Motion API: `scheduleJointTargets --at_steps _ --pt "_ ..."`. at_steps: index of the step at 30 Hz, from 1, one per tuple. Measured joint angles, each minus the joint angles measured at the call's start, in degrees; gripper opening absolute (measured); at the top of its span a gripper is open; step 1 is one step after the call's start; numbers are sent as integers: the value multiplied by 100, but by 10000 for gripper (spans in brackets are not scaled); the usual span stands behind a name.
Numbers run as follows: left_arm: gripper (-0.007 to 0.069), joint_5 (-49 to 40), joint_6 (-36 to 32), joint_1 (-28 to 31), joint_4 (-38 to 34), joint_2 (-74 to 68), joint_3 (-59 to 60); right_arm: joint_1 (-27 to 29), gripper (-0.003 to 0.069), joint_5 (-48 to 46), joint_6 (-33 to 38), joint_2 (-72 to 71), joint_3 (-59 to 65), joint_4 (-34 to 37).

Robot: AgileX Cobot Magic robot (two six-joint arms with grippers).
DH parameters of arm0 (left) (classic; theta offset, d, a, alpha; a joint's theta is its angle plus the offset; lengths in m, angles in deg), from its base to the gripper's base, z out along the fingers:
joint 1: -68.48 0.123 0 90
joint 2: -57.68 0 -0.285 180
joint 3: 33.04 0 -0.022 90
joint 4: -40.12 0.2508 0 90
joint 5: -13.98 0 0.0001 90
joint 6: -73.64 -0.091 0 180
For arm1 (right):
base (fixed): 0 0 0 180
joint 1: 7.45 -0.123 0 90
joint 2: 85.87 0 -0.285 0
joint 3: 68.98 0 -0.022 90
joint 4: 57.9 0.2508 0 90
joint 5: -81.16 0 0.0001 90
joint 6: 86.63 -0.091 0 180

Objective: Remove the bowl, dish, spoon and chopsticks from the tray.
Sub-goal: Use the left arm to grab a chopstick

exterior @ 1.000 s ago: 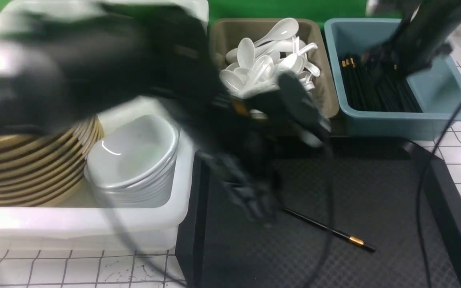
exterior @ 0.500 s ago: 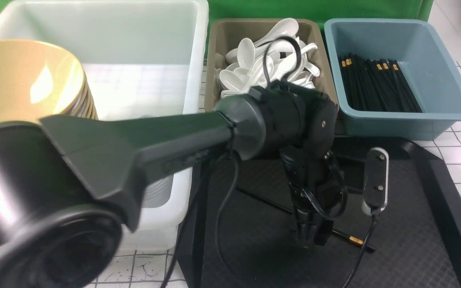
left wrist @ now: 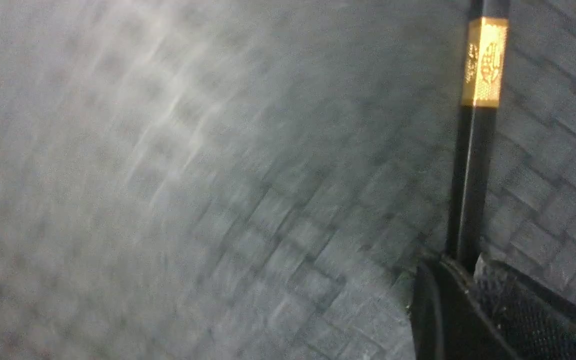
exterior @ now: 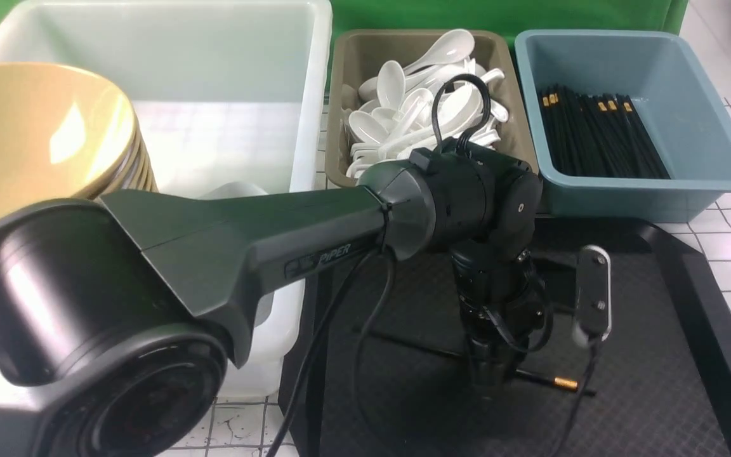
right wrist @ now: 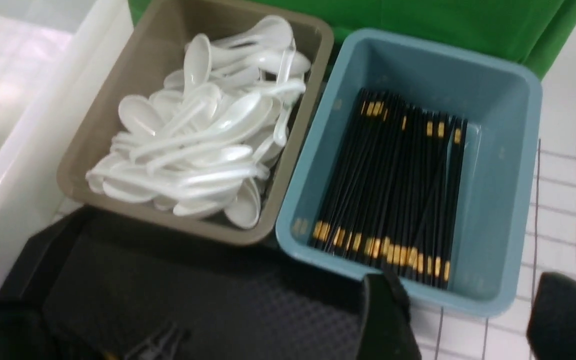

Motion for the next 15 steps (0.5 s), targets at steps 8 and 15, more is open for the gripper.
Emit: scheduleJointTargets --at_steps 8,15 --pt "4 -968 2373 8 132 -147 -1170 0 425 931 -235 -1575 2004 -449" --pt "4 -1137 3115 8 114 -147 -1951 0 425 1552 -776 -2623 3353 -1214"
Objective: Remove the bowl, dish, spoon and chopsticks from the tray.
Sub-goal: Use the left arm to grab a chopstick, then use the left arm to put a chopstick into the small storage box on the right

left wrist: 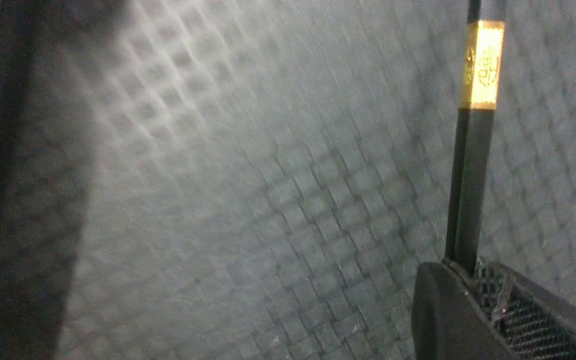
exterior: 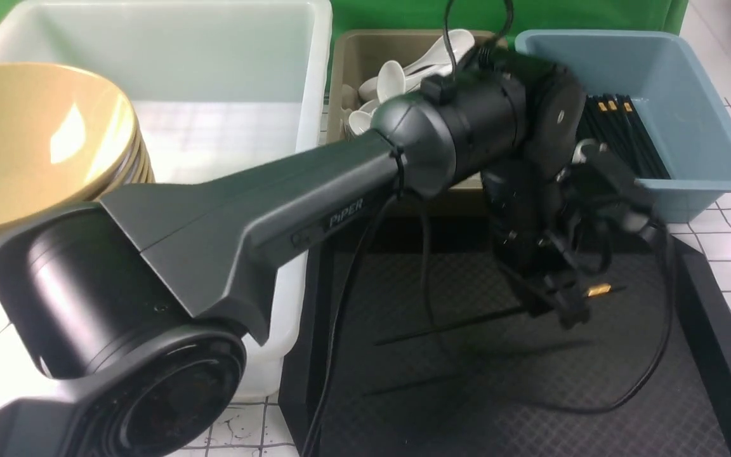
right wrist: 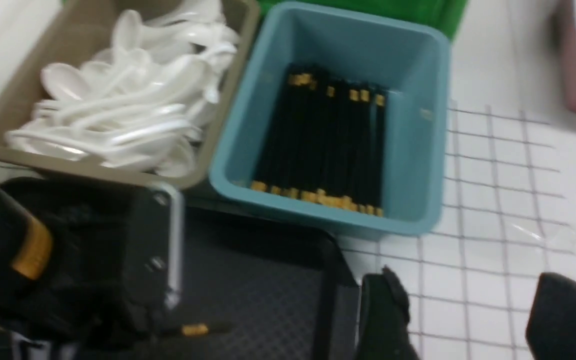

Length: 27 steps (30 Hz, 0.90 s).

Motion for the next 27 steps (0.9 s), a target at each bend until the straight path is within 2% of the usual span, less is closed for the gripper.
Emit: scheduleJointTargets --at_steps 4,5,7,9,10,11,15,16,17,19,23,27 --pt "4 79 409 0 -19 0 -631 0 425 -21 -556 -580 323 -780" --pt "4 291 584 8 -85 0 -893 0 425 -51 -789 -924 422 -1089" --pt "4 762 719 37 -248 0 -1221 0 425 -76 -925 -1244 485 -1258" --pt "4 1854 802 125 -588 0 -1522 0 424 -162 -1054 -1748 617 -1432" --pt "4 1966 802 134 -618 0 -1535 0 424 -182 -1054 -1820 629 -1432" --pt "4 2854 808 198 -812 -4 -1587 0 419 -229 -1072 -2037 736 -1458" --pt "4 4970 791 357 -1075 -298 -1649 0 389 -204 -1072 -2301 1174 -1458" --pt "4 5447 791 393 -1110 -443 -1654 0 376 -146 -1073 -2306 1343 -1458" --pt "4 5533 791 400 -1111 -476 -1655 0 376 -131 -1078 -2306 1372 -1458" --pt "4 6496 791 442 -1176 -994 -1655 0 341 28 -1078 -2301 1748 -1453" --pt "4 7040 796 468 -1247 -1670 -1630 -149 288 152 -1218 -2301 2173 -1440" --pt "8 6967 867 485 -1451 -2035 -1616 -229 239 176 -1284 -2301 2335 -1435"
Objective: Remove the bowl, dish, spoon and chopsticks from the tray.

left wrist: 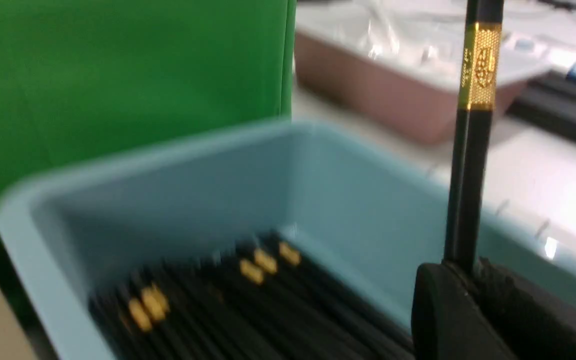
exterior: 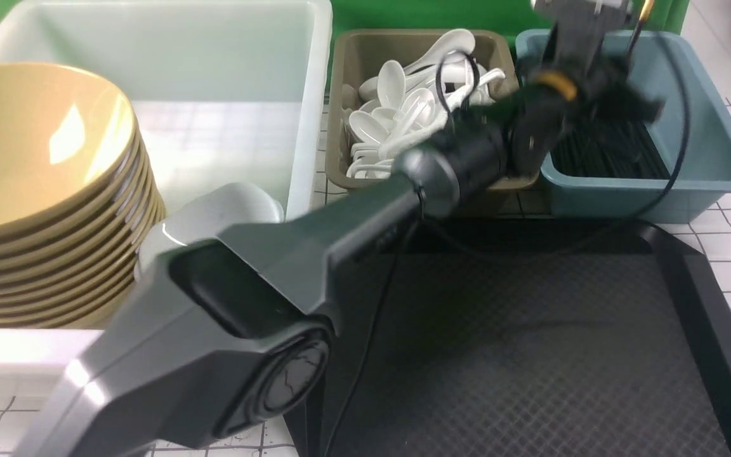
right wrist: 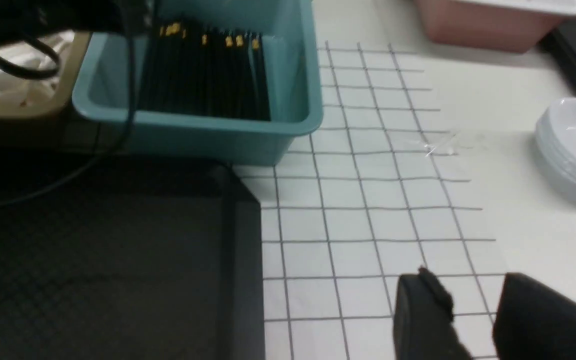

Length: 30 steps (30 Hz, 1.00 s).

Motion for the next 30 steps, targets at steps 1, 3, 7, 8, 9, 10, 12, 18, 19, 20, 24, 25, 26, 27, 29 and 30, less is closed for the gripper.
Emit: scheduleJointTargets --at_steps 1,3,7,8,9,10,12,18,19,20,24,25,26,27,29,30 --pt "8 0 0 0 -14 0 0 -6 237 0 -9 0 1 0" --pt "52 -156 64 50 -132 -50 0 -6 224 7 -47 0 25 0" --pt "248 -384 64 124 -169 2 0 -6 223 61 -60 0 30 0" --pt "274 -528 64 139 -169 37 -7 -12 223 61 -60 0 30 0" --pt "304 -729 64 150 -169 90 -28 -41 223 46 -60 0 30 0" --pt "326 -1001 64 156 -156 152 -49 -72 223 9 -45 0 30 -6" --pt "340 -1594 64 182 -90 307 -130 -186 223 -84 32 0 30 -6" --pt "82 -4498 36 131 1157 1576 -638 -1093 221 -1324 350 -53 30 37" --pt "43 -4980 -17 85 1423 1865 -688 -1264 209 -1518 365 -144 30 101" --pt "15 -5597 -153 29 1759 2274 -724 -1387 186 -1603 365 -255 30 201" --pt "-6 -6923 -264 54 2080 3173 -709 -1655 80 -1315 94 -829 142 441" --pt "-7 -7023 -234 109 2115 3447 -617 -1662 55 -1050 -19 -1017 259 484" --pt "-8 -7087 -209 176 2167 3779 -407 -1667 41 -673 -114 -1258 460 489" --pt "-8 -7111 -179 222 2206 4005 -292 -1667 36 -386 -166 -1420 630 482" --pt "-8 -7153 -142 293 2301 4587 270 -1667 36 582 -221 -1823 1218 482" --pt "-8 -7153 -134 307 2326 4834 521 -1667 36 822 -228 -1911 1402 482"
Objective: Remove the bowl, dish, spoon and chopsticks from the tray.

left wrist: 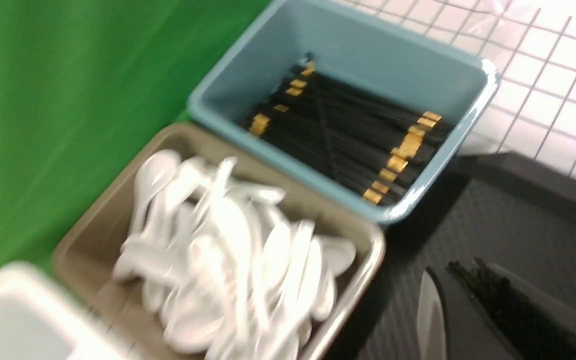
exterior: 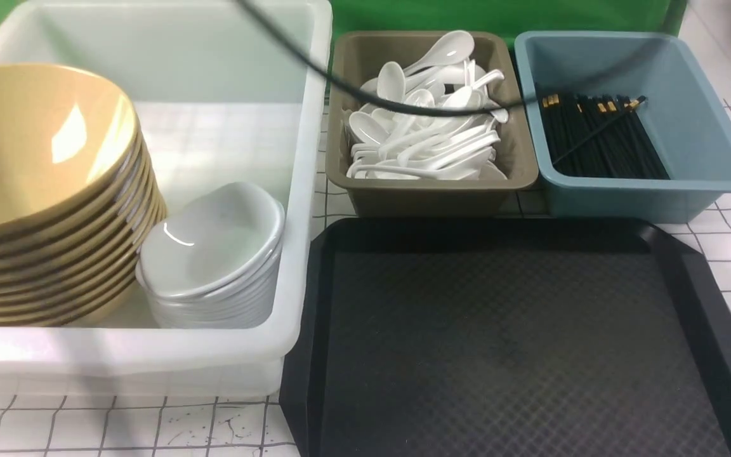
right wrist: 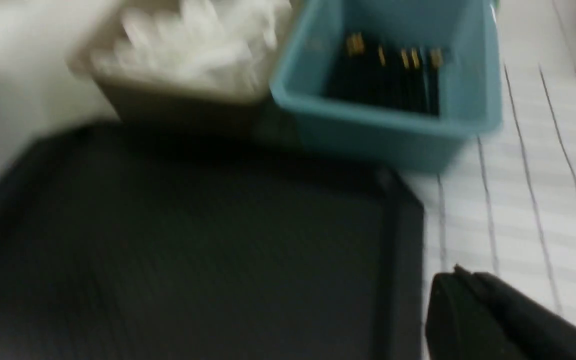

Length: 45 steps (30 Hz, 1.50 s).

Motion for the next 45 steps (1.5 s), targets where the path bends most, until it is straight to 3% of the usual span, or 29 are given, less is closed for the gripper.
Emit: scheduleJointTargets --at_steps 4,7,8,10,18,24,34,38,45 --pt "-8 350 147 7 105 1297 1584 0 36 1424 -80 -296 1186 0" --pt "-8 1365 417 7 147 2559 3325 0 36 2218 -170 -296 1850 6" --pt "-8 1445 441 7 147 2639 3325 0 36 2218 -170 -296 1878 6" --pt "-8 2496 726 7 303 3615 4918 0 36 2441 -241 -296 2108 6" --pt "-8 4842 985 7 521 5536 8203 0 36 2587 -267 -296 2145 1" --pt "-7 5726 1066 7 401 6665 9596 0 36 2590 -267 -296 2145 1" --pt "-7 5583 1116 14 528 7979 10350 0 40 2590 -267 -296 2145 1" --pt "-7 5197 1259 16 976 8835 10400 0 42 2583 -267 -296 2145 1" --pt "-7 4132 3227 233 2374 10070 10878 0 47 2579 -267 -296 2145 1"
